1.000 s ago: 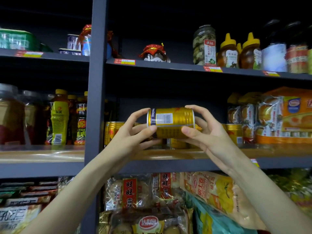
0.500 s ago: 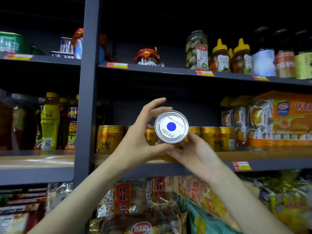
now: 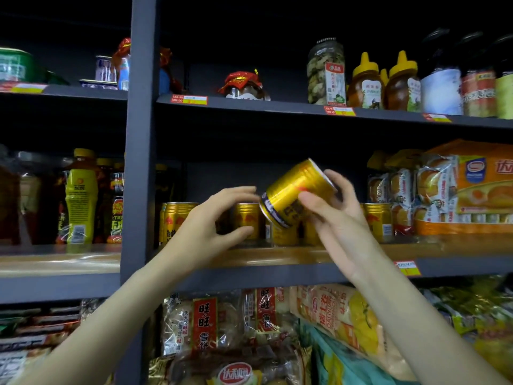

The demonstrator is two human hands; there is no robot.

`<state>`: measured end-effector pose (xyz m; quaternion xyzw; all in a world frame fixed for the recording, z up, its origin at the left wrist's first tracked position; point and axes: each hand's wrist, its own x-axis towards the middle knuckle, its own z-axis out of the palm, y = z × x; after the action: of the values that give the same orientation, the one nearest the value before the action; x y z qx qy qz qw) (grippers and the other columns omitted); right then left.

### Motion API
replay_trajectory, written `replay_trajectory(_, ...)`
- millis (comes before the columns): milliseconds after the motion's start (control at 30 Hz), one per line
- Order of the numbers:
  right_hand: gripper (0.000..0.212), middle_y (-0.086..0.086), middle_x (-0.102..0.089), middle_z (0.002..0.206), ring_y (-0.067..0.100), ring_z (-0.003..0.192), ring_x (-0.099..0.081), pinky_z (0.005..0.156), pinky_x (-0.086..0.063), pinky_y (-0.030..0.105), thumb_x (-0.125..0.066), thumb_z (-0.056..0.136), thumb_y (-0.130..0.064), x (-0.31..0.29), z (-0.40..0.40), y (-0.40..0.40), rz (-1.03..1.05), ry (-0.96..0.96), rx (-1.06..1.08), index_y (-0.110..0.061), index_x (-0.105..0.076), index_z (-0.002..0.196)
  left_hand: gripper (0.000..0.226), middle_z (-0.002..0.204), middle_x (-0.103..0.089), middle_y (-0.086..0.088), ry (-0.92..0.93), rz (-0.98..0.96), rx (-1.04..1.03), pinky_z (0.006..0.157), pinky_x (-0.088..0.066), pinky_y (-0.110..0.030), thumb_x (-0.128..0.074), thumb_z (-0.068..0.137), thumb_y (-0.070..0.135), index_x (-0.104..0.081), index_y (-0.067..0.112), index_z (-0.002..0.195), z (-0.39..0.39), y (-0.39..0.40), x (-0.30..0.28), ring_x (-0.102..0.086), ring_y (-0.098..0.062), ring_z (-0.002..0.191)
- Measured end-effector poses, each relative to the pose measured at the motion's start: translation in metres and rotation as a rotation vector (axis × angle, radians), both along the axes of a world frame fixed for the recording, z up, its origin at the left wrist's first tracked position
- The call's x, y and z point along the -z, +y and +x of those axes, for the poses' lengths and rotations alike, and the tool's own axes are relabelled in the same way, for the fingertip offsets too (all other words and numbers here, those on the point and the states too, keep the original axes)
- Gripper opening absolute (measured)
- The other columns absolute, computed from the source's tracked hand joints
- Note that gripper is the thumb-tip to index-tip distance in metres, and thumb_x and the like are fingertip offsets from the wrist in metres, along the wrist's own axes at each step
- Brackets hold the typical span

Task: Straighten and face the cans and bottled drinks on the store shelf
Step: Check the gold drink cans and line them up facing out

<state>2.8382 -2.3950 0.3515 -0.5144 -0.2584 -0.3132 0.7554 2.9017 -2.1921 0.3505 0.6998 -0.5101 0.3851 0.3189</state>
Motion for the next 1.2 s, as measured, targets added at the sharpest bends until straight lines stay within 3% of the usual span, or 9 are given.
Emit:
replay_trajectory(100,0.079,-0.011,-0.053,0.124,0.003,0.112,-0.056,0.09,-0.051,0.025,-0.082,0.062,-0.013,0.007,0.008,-0.005,-0.306,-0.182,0.421,-0.04,-0.041,0.124,0.039,0.129,-0.044,0.026,0.038,-0.037,-0.088,0.105,-0.038,-0.028,-0.063,0.086,0.019,-0.05,0.039,0.117,0.007,0.007,0.003,-0.04,0.002,0.125)
replay_trajectory(233,0.074,-0.02,-0.05,0.121,-0.001,0.116,-0.049,0.096,-0.044,0.018,-0.085,0.064,-0.016,0.012,0.017,-0.005,-0.517,-0.331,0.643,-0.04,-0.039,0.118,0.035,0.123,-0.048,0.023,0.071,-0.101,-0.151,0.102,-0.036,-0.023,-0.06,0.087,0.01,-0.054,0.035,0.111,0.012,0.009,0.005,-0.043,-0.004,0.123)
replay_trajectory(433,0.074,-0.022,-0.048,0.119,-0.004,0.114,-0.046,0.089,-0.04,0.005,-0.085,0.065,-0.02,0.011,0.021,0.003,-0.633,-0.359,0.706,-0.039,-0.038,0.118,0.028,0.124,-0.052,0.01,0.055,-0.115,-0.32,0.105,-0.028,-0.031,-0.058,0.087,0.009,-0.061,0.023,0.112,0.016,0.008,0.002,-0.04,-0.016,0.126)
replay_trajectory(533,0.077,-0.009,-0.052,0.118,0.0,0.106,-0.054,0.082,-0.048,0.014,-0.082,0.065,-0.026,0.001,0.022,0.006,-0.554,-0.195,0.477,-0.043,-0.034,0.123,0.03,0.131,-0.052,0.002,0.054,-0.128,-0.498,0.113,-0.011,-0.039,-0.056,0.088,0.01,-0.06,0.019,0.116,0.023,0.012,-0.001,-0.032,-0.021,0.134)
replay_trajectory(633,0.067,-0.002,-0.054,0.116,0.013,0.105,-0.057,0.082,-0.052,0.026,-0.078,0.07,-0.033,-0.022,0.034,0.006,-0.543,0.034,0.327,-0.041,-0.041,0.125,0.044,0.145,-0.039,-0.002,0.072,-0.017,-0.657,0.115,-0.001,-0.036,-0.054,0.089,0.014,-0.048,0.016,0.133,0.031,0.015,-0.001,-0.02,-0.02,0.141)
replay_trajectory(733,0.047,-0.005,-0.058,0.111,0.014,0.103,-0.059,0.086,-0.052,0.033,-0.075,0.074,-0.039,-0.045,0.051,0.011,-0.728,0.087,0.414,-0.033,-0.052,0.114,0.049,0.144,-0.04,-0.006,0.042,0.023,-0.747,0.114,-0.009,-0.033,-0.051,0.09,0.016,-0.041,0.011,0.138,0.032,0.015,-0.002,-0.027,-0.022,0.137)
replay_trajectory(900,0.047,-0.007,-0.059,0.109,0.011,0.1,-0.056,0.082,-0.052,0.03,-0.076,0.071,-0.047,-0.052,0.073,0.026,-1.207,-0.005,0.602,-0.028,-0.053,0.108,0.041,0.131,-0.052,-0.005,0.037,0.069,-0.836,0.103,-0.025,-0.031,-0.045,0.09,0.01,-0.048,0.012,0.131,0.03,0.016,-0.009,-0.041,-0.024,0.122)
replay_trajectory(1033,0.04,-0.007,-0.057,0.104,0.015,0.105,-0.048,0.091,-0.043,0.034,-0.07,0.076,-0.053,-0.043,0.084,0.027,-1.362,0.003,0.739,-0.03,-0.051,0.102,0.045,0.133,-0.05,-0.005,0.029,0.106,-0.863,0.103,-0.026,-0.032,-0.043,0.091,0.005,-0.045,0.013,0.135,0.031,0.016,-0.012,-0.04,-0.024,0.122)
replay_trajectory(1200,0.053,-0.001,-0.042,0.124,0.018,0.12,-0.036,0.1,-0.031,0.039,-0.068,0.077,-0.054,-0.05,0.076,0.028,-1.615,0.033,0.891,-0.024,-0.05,0.117,0.046,0.134,-0.049,-0.003,0.004,0.097,-0.869,0.102,-0.026,-0.031,-0.044,0.09,0.003,-0.045,0.015,0.134,0.037,0.016,-0.011,-0.04,-0.023,0.122)
